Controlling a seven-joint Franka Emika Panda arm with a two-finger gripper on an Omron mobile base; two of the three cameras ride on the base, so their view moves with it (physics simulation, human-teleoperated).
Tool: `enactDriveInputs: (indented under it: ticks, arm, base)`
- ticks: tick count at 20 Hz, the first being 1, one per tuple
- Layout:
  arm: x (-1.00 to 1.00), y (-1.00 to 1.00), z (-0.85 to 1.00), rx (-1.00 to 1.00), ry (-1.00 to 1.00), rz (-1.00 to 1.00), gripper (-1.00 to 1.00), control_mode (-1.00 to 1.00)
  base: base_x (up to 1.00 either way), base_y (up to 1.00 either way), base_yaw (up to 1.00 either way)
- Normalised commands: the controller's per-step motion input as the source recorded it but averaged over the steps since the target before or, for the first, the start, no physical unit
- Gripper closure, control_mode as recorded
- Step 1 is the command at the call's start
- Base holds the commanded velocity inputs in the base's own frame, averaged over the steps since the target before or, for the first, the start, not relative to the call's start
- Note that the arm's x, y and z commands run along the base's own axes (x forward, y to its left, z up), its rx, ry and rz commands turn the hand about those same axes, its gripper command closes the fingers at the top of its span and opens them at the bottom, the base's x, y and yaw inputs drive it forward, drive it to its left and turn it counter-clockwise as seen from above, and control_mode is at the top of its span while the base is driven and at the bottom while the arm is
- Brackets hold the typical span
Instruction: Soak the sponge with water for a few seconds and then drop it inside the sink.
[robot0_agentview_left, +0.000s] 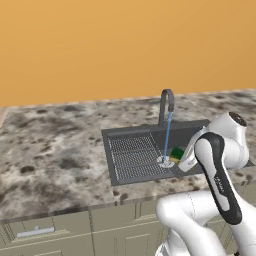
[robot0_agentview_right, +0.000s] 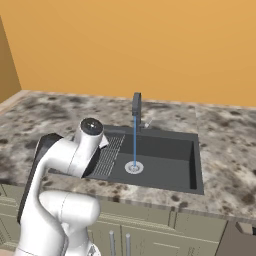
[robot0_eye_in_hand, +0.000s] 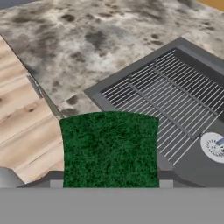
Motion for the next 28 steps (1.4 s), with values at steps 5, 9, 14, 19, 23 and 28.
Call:
enactDriveInputs:
  ticks: [5,9,14,19,23,28]
  arm:
    - [0.00,-0.51,0.00,0.00,-0.04,0.03,1.00,-1.00]
    - [0.00,-0.53,0.00,0.03,-0.03,0.00,1.00,-1.00]
    - [0.03,-0.33,0.06,0.01,0.03,0.00,1.00,-1.00]
    - [0.21,-0.33,0.03,0.02,0.09,0.00,1.00,-1.00]
    - [0.37,-0.22,0.00,0.02,0.06,0.00,1.00,-1.00]
    - [0.34,-0.25,0.00,0.06,0.00,0.00,1.00,-1.00]
  base:
    - [0.00,0.00,0.00]
    - [0.00,0.00,0.00]
    - [0.00,0.00,0.00]
    - [0.00,0.00,0.00]
    - [0.00,0.00,0.00]
    - [0.00,0.00,0.00]
